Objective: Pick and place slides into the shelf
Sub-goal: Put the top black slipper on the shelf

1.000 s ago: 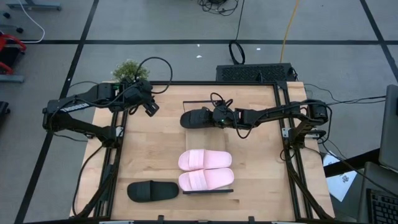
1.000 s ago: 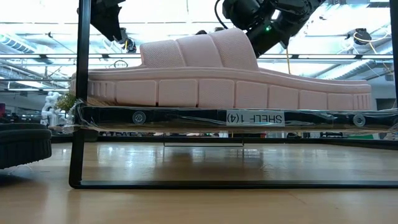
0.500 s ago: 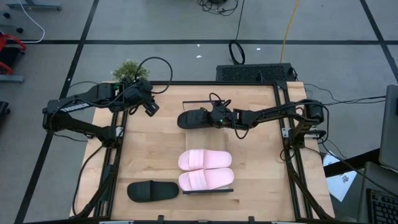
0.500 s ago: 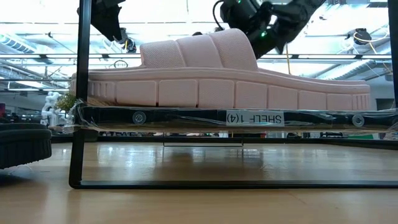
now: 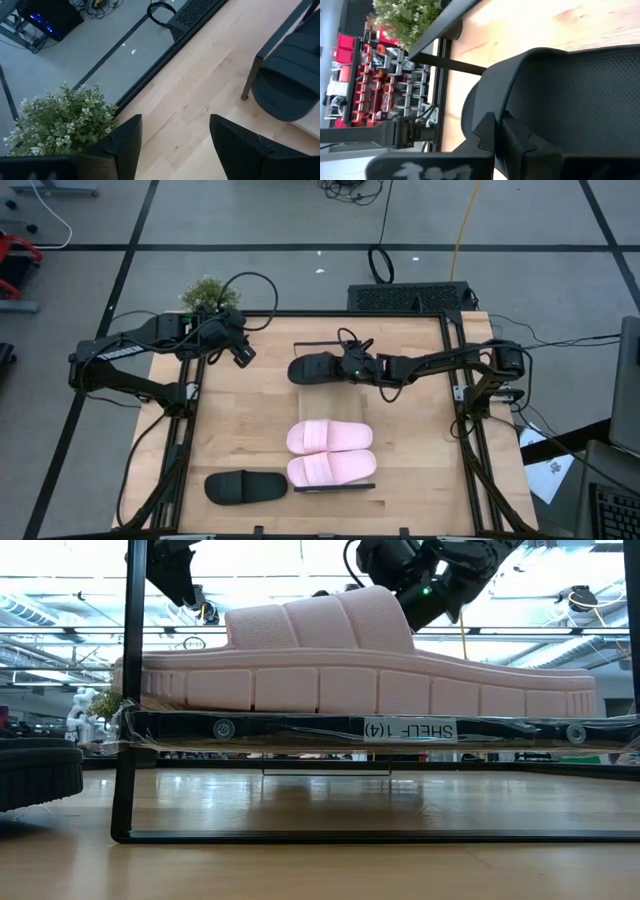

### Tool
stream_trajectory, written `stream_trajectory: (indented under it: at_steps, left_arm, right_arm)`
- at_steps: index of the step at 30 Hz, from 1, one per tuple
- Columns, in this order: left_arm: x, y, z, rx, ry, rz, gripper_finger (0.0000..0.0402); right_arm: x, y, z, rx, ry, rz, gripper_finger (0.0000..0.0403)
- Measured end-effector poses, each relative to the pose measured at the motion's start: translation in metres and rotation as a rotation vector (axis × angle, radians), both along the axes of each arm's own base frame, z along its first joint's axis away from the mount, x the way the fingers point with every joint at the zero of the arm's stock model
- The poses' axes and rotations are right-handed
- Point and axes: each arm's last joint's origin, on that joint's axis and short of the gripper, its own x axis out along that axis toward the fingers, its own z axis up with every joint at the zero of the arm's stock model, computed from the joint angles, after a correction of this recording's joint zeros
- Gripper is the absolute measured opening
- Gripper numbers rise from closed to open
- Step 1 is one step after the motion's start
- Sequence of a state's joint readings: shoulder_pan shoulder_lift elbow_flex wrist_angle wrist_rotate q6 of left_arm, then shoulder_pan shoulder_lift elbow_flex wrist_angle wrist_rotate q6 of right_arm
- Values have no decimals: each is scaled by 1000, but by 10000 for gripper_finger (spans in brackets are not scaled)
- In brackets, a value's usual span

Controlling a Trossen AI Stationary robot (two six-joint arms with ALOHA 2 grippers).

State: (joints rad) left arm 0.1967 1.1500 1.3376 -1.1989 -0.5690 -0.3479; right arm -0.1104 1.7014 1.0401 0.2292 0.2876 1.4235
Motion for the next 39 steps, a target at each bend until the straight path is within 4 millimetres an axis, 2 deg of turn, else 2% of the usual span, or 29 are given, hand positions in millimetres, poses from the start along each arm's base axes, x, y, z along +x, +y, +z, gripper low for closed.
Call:
stream_trajectory:
  at_steps: [21, 39]
  left_arm:
    - [2, 1, 2, 8, -27, -3, 230]
    - [2, 0, 1, 6, -27, -3, 230]
  right_arm:
    - [0, -4, -7, 43, 24, -11, 2]
    - [0, -4, -7, 41, 21, -9, 70]
